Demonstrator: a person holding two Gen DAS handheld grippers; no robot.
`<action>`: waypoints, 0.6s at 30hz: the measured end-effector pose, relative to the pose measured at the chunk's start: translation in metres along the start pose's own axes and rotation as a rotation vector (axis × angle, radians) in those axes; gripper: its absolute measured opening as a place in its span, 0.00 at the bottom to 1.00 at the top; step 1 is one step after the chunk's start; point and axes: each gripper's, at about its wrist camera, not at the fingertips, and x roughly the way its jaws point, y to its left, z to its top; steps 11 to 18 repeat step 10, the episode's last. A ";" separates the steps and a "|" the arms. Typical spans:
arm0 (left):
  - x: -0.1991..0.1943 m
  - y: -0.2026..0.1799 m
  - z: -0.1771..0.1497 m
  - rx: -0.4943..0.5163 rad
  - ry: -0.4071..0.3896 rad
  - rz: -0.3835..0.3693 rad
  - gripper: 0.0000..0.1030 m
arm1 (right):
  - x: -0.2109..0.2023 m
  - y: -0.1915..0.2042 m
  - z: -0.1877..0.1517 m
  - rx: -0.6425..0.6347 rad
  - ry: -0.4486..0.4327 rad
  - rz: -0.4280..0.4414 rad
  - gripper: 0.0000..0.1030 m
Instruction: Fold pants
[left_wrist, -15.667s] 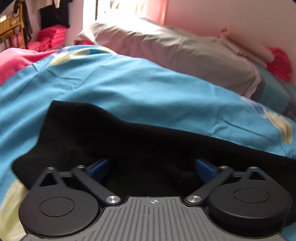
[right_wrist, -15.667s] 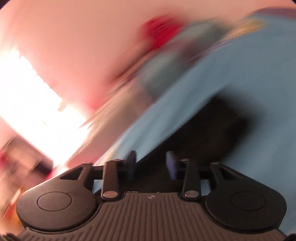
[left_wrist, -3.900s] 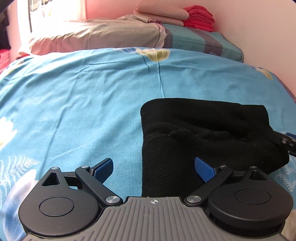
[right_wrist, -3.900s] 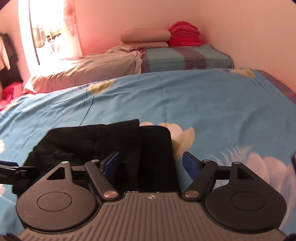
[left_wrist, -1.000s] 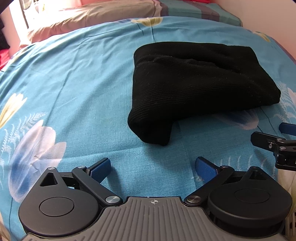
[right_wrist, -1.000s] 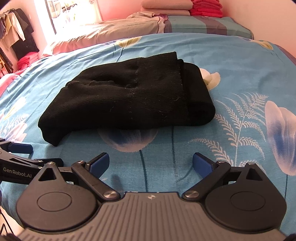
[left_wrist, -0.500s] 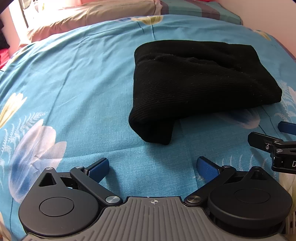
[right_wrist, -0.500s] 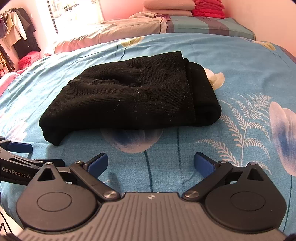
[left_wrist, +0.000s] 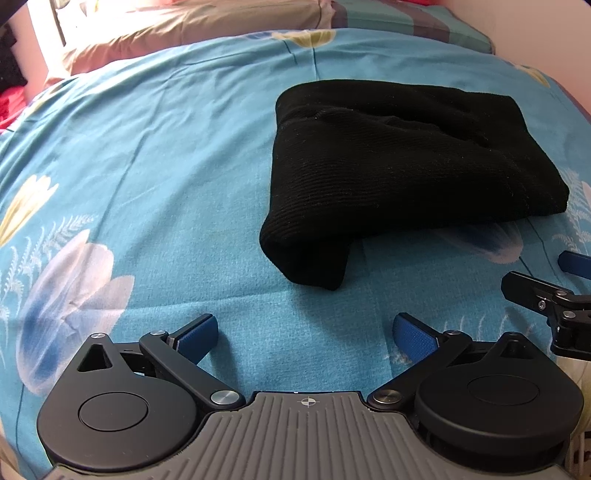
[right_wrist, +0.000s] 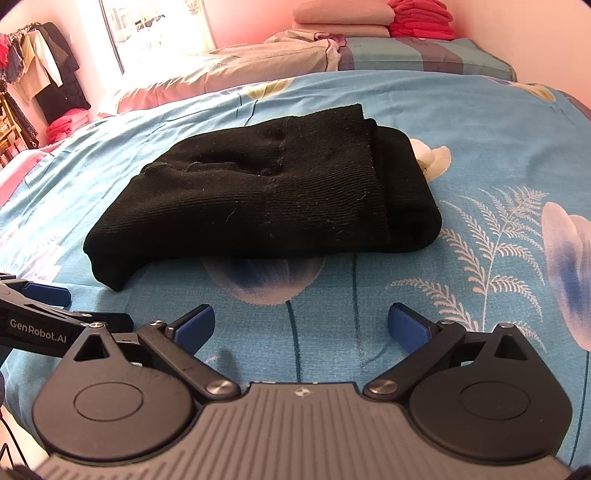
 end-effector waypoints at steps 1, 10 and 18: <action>0.000 0.000 0.000 0.000 0.000 0.002 1.00 | 0.000 0.000 0.000 -0.001 -0.001 0.002 0.98; 0.000 -0.001 0.000 -0.010 0.007 0.015 1.00 | -0.001 -0.002 -0.002 -0.003 -0.011 0.015 0.98; 0.000 -0.001 0.000 -0.010 0.007 0.015 1.00 | -0.001 -0.002 -0.002 -0.003 -0.011 0.015 0.98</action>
